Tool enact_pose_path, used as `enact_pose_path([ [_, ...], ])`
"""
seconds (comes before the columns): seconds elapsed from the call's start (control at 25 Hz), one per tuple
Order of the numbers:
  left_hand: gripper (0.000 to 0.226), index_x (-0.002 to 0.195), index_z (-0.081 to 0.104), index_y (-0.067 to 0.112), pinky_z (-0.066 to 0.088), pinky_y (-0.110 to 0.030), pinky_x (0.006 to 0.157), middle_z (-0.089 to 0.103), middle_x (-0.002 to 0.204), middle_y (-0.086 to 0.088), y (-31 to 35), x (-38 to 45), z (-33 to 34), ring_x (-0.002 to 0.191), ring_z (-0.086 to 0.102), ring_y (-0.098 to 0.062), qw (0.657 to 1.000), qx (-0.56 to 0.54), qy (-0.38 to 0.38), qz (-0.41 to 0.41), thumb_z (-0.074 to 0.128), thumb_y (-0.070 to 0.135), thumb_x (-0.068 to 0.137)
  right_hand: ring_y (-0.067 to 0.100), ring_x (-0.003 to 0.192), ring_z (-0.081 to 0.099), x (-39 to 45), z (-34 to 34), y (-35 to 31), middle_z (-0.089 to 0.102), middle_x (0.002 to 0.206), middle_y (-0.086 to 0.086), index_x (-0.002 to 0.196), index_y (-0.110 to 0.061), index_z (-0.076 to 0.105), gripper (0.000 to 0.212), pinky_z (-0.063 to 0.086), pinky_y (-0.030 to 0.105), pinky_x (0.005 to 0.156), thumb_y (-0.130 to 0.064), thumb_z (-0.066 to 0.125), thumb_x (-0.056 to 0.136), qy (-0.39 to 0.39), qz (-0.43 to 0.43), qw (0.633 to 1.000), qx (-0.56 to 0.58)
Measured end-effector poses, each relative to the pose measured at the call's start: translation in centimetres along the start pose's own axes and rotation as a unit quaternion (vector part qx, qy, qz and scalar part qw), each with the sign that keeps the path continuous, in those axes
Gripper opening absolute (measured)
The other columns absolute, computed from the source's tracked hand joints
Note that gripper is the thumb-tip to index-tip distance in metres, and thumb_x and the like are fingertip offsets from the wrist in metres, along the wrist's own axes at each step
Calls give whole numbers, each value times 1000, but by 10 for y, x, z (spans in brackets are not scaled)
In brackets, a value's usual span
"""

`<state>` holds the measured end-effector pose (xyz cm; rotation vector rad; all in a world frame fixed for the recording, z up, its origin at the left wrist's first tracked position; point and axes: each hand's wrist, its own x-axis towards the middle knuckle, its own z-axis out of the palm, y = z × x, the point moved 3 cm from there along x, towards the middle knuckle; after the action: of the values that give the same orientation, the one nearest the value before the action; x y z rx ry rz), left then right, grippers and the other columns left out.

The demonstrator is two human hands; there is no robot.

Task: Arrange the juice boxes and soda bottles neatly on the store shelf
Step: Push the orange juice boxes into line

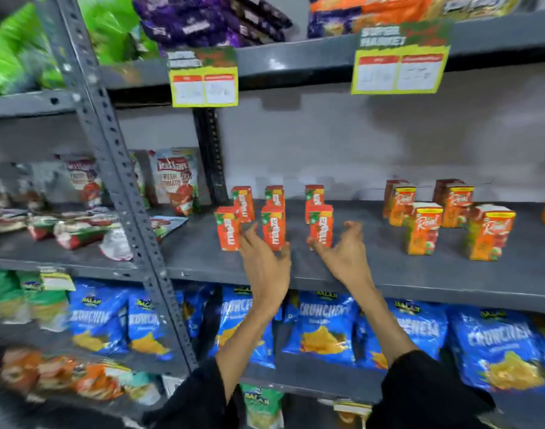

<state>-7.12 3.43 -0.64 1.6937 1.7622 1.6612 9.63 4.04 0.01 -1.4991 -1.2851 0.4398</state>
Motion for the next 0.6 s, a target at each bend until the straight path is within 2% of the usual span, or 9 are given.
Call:
enact_pose_path([
  [0.08,79,142,35,5,48,-51,102,48,143,-16,-5,16,-1,133,49,-37,999,39,-24,-21,79,32,81,39,130,46,3,14,-8,48,134,25,131,7,38,91,38,42,109,-36,88,69,6,15,998,-58],
  [0.16,80,140,37,6,49,-50,100,54,142,-15,-9,25,1,131,54,-37,997,53,-40,-27,79,37,80,40,126,50,1,22,-11,53,130,24,128,5,42,86,41,45,105,-39,87,69,33,23,992,-123],
  [0.32,65,132,47,13,48,-47,98,65,128,-8,-15,27,5,121,61,-31,995,100,-29,2,72,47,82,42,119,56,-7,28,-14,61,122,21,120,-3,45,64,47,49,98,-39,76,77,76,19,981,-177],
  [0.44,56,125,50,16,47,-44,93,69,114,-4,-19,22,8,111,65,-26,990,139,-13,33,67,49,83,39,118,57,-10,31,-15,62,120,18,119,-6,44,62,48,50,97,-44,75,80,81,0,970,-228],
  [0.6,53,124,52,13,47,-43,89,71,108,-5,-19,20,9,104,66,-26,989,146,2,38,65,47,85,36,119,58,-10,31,-12,62,122,17,122,-7,44,65,49,49,97,-49,74,81,78,-9,963,-259],
])
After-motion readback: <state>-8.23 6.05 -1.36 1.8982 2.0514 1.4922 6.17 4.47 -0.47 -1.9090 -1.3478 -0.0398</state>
